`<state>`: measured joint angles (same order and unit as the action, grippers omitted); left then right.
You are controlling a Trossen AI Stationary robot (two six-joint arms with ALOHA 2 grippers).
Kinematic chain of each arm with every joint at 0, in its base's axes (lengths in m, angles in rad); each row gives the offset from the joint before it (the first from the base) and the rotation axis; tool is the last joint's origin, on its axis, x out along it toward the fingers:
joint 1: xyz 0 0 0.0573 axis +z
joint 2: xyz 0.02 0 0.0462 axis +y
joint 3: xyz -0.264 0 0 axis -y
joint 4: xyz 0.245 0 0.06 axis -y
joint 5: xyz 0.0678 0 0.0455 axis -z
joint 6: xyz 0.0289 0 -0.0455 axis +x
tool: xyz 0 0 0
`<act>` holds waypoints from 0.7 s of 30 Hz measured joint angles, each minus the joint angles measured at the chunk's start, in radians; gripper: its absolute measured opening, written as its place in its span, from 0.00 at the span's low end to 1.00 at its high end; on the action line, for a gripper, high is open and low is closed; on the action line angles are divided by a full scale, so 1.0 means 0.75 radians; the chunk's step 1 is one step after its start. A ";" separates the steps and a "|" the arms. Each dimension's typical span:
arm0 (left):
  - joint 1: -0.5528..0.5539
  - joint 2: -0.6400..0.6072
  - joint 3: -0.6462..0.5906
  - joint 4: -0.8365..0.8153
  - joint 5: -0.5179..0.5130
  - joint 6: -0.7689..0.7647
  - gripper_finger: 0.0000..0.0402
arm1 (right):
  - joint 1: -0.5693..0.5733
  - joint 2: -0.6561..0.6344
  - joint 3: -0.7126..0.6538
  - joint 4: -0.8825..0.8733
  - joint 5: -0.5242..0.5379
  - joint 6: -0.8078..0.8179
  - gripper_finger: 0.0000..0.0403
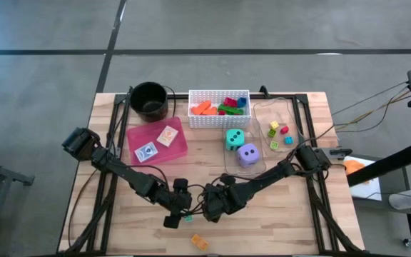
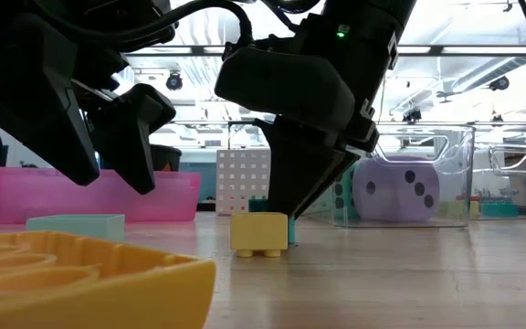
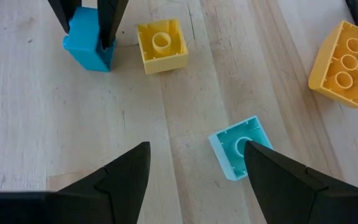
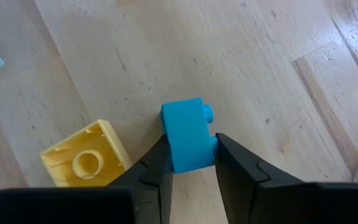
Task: Pick & Place Toys
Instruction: Put the small dark blue game piece into the right transparent bin
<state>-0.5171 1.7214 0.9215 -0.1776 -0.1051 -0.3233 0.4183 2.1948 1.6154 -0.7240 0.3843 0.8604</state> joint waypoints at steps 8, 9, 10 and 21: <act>0.000 0.000 0.000 0.000 0.000 0.000 0.66 | -0.001 0.000 0.000 0.001 0.000 0.001 0.30; 0.000 0.000 0.000 0.000 0.000 0.000 0.66 | -0.001 0.000 0.000 0.001 0.000 0.001 0.29; 0.000 0.000 0.000 0.000 0.000 0.000 0.66 | -0.001 0.000 0.000 0.001 0.000 0.000 0.28; 0.001 0.000 0.000 0.000 0.000 -0.001 0.66 | -0.005 0.000 0.000 0.003 0.000 0.001 0.35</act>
<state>-0.5163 1.7214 0.9215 -0.1772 -0.1051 -0.3237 0.4143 2.1948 1.6154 -0.7216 0.3843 0.8608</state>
